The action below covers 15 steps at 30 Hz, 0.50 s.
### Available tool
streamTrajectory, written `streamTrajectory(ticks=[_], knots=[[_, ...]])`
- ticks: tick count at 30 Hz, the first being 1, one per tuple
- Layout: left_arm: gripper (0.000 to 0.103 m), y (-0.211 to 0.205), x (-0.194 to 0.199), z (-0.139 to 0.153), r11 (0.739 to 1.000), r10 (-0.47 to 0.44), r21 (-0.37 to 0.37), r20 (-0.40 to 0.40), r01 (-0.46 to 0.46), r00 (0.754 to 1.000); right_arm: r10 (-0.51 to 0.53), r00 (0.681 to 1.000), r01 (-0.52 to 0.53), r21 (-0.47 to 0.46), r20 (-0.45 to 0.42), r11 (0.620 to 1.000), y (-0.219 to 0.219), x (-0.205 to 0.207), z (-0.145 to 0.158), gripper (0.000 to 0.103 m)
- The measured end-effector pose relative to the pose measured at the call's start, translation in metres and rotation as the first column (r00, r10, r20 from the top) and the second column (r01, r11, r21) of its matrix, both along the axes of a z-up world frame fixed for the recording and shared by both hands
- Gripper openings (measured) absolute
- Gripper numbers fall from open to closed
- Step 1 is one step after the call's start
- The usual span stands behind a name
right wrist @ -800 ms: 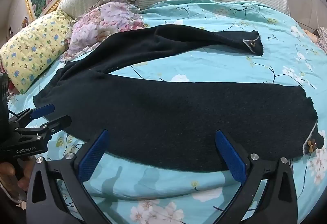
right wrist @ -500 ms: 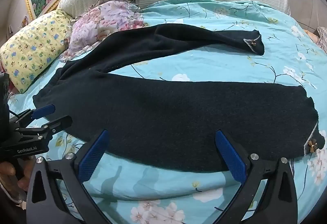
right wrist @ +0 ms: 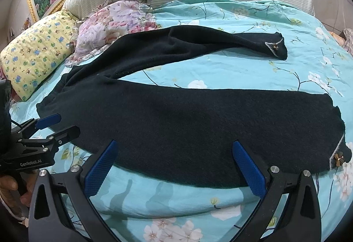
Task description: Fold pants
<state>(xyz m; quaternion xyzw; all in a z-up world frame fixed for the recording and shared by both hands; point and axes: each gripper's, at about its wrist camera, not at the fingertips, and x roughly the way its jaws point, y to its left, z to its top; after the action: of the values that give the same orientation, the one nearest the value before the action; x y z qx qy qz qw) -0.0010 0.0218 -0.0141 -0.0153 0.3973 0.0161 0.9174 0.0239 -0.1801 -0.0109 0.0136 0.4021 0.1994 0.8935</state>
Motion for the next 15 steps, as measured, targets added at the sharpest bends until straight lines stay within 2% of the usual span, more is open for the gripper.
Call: streamTrajectory(ticks=[15], knots=[[0.091,-0.0005,-0.0009,0.0021,1.000,0.000,-0.003,-0.001,0.000,1.000,0.001,1.000,-0.001,-0.012,0.011,1.000,0.0014,-0.0008,0.0051,0.103]])
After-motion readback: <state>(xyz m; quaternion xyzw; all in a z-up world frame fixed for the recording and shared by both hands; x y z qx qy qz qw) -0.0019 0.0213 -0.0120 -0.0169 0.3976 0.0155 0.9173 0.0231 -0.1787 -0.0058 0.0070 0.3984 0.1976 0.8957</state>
